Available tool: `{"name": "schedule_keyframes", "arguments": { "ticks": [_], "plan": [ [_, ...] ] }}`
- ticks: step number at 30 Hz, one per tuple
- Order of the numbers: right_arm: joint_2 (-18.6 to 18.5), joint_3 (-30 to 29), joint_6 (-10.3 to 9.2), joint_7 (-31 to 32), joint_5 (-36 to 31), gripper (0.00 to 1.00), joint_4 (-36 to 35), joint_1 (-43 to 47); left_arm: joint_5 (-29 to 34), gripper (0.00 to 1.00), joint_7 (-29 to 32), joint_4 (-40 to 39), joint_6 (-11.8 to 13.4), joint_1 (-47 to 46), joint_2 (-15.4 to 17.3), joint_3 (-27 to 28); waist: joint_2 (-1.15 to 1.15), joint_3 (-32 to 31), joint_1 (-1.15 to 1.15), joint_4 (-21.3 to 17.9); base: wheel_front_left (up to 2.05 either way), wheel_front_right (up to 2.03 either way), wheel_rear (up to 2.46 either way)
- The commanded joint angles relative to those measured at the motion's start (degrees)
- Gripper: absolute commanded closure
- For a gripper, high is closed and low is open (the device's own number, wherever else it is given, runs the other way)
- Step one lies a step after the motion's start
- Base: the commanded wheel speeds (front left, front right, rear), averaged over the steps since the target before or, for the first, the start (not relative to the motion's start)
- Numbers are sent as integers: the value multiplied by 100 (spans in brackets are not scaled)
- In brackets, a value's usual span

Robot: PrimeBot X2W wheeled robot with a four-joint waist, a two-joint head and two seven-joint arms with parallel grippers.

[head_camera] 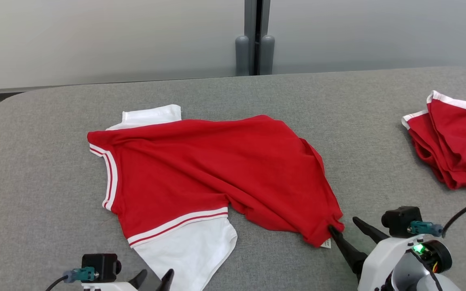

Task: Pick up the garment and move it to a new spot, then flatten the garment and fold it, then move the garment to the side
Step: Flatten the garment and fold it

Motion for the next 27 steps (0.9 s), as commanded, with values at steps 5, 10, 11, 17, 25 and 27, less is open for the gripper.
{"name": "schedule_keyframes", "arguments": {
  "ticks": [5,10,11,17,25,27],
  "plan": [
    [-70,185,-1,73,132,0,131,-242,-299,0,481,-122,-149,76,16,-184,0,136,0,72,0,0,0],
    [-59,451,0,168,263,0,318,-449,-427,0,697,7,-235,-50,-80,-285,0,269,0,93,0,0,0],
    [-52,502,0,184,291,0,354,-480,-440,0,730,68,-233,-84,-103,-303,0,292,0,94,0,0,0],
    [-18,697,0,46,392,39,576,-672,-386,0,752,512,-265,-287,-217,-362,0,375,0,93,0,0,0],
    [-27,820,-1,-151,538,100,757,-744,-455,100,651,756,-501,-376,-372,-400,0,291,0,83,0,0,0],
    [-40,769,0,-296,597,100,725,-688,-430,100,564,741,-516,-363,-301,-332,0,231,0,89,0,0,0]
  ]
}}
